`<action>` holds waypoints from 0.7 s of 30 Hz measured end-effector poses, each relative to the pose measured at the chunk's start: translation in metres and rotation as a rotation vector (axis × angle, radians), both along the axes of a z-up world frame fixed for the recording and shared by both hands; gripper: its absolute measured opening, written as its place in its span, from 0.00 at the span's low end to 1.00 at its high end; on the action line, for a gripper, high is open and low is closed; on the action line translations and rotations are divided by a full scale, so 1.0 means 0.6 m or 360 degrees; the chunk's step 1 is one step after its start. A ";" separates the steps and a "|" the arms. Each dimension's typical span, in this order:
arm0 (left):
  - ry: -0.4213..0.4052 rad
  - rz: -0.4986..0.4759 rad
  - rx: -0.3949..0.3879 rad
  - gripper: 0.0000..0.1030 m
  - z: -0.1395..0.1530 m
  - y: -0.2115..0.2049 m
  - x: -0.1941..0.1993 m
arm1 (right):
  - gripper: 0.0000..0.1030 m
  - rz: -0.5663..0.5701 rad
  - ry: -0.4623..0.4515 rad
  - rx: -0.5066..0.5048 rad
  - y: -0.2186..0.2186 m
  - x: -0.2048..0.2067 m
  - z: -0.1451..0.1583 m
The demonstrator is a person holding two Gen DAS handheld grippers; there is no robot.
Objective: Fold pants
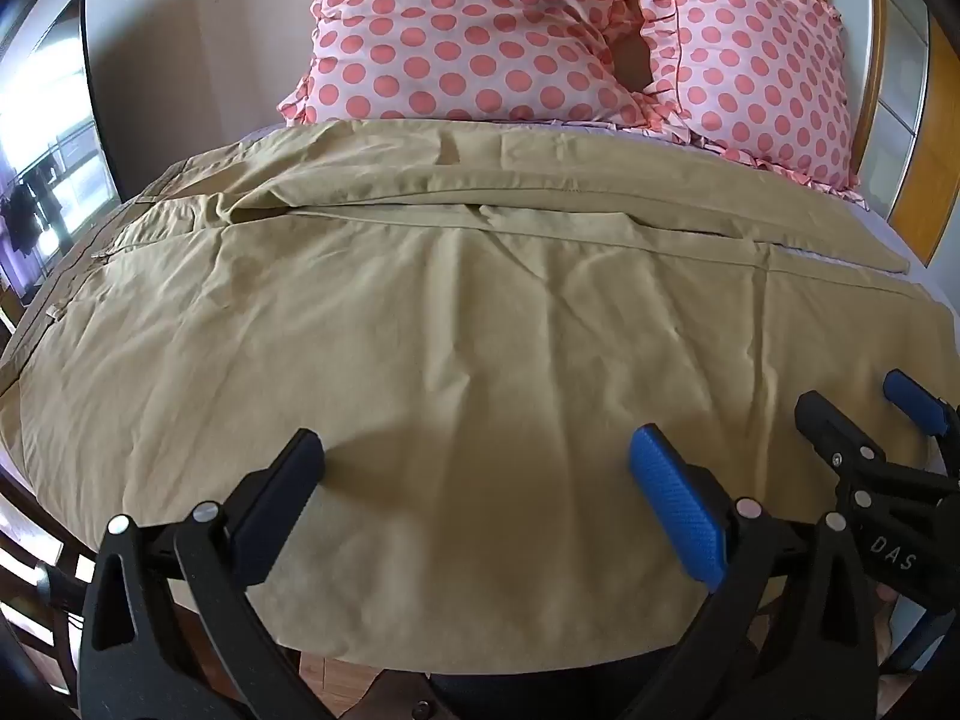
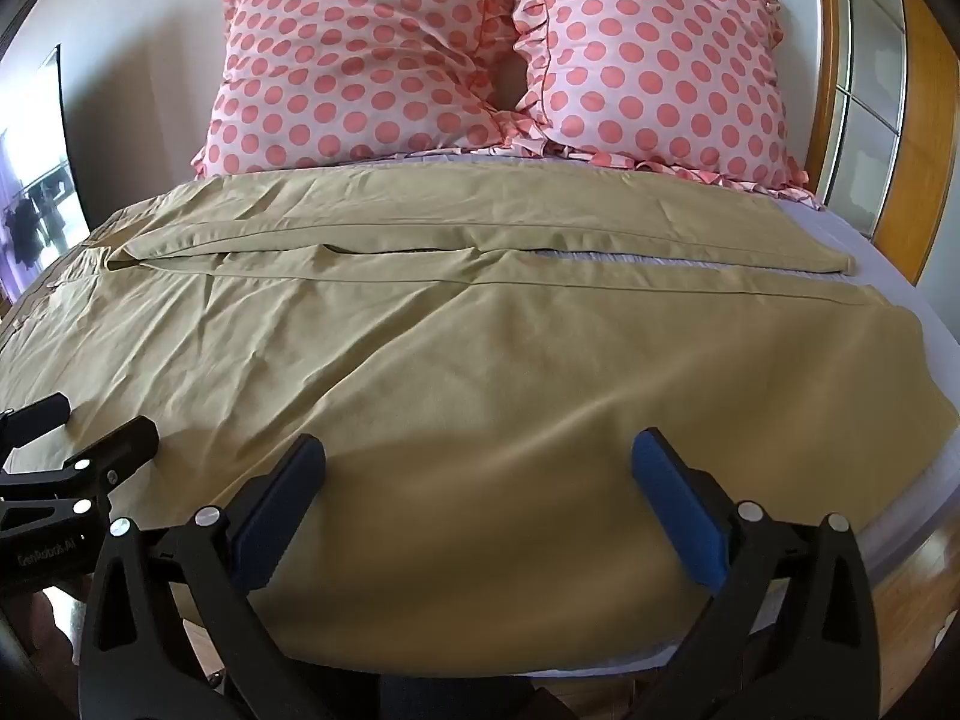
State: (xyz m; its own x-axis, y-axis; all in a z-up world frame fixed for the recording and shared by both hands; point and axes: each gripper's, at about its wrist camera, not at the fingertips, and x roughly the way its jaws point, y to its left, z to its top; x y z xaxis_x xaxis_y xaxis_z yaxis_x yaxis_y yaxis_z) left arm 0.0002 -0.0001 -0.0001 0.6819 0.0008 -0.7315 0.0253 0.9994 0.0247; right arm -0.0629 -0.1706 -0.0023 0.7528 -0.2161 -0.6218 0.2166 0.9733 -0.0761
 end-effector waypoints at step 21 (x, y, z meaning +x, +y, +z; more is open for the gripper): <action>-0.0008 0.0001 -0.0001 0.98 0.000 0.000 0.000 | 0.99 -0.0001 0.0003 0.0000 0.000 0.001 0.000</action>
